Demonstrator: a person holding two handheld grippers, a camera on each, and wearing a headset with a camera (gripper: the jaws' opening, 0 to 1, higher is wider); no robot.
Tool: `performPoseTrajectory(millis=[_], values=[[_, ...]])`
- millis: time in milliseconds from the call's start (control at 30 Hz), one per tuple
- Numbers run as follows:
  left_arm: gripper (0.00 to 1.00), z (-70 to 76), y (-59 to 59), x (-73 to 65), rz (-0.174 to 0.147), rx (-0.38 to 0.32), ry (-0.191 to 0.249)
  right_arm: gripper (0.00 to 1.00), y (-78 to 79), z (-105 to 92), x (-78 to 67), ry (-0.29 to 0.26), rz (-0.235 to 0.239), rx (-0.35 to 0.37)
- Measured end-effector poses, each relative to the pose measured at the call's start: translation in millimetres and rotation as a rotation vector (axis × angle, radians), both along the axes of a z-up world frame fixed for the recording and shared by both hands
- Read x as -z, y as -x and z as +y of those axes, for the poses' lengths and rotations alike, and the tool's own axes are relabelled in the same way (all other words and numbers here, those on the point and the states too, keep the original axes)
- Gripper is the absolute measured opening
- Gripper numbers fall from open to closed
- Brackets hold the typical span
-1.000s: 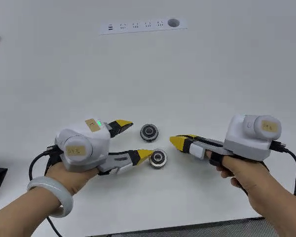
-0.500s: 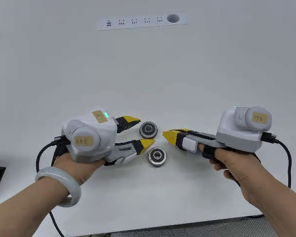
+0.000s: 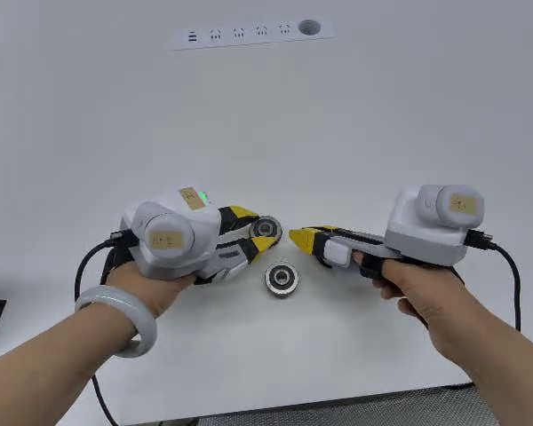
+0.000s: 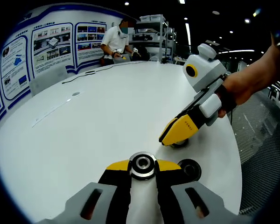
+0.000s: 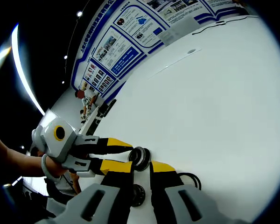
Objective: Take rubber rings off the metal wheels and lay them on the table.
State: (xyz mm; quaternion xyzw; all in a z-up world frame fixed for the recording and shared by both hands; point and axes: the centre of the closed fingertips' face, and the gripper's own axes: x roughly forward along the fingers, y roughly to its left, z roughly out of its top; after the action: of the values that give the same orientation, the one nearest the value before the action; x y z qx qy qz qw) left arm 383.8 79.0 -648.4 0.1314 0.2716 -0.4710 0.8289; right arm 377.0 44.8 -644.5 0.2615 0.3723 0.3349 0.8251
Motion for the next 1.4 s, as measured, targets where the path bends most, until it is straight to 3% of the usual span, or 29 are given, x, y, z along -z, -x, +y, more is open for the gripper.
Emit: performPoseTrajectory(millis=[367, 967, 1400], values=[[0.14, -2.5, -1.4, 3.0, 0.006, 0.015, -0.014, 0.14, -4.1, 3.4, -0.5, -0.012, 0.005, -0.001], [0.14, -2.0, -1.5, 2.4, -0.014, 0.027, -0.022, 0.17, -17.8, 20.5, 6.8, -0.021, 0.020, -0.031], [0.14, -2.1, -1.8, 2.7, -0.013, 0.020, -0.015, 0.18, -15.5, 28.0, 11.8, -0.032, 0.050, -0.052]])
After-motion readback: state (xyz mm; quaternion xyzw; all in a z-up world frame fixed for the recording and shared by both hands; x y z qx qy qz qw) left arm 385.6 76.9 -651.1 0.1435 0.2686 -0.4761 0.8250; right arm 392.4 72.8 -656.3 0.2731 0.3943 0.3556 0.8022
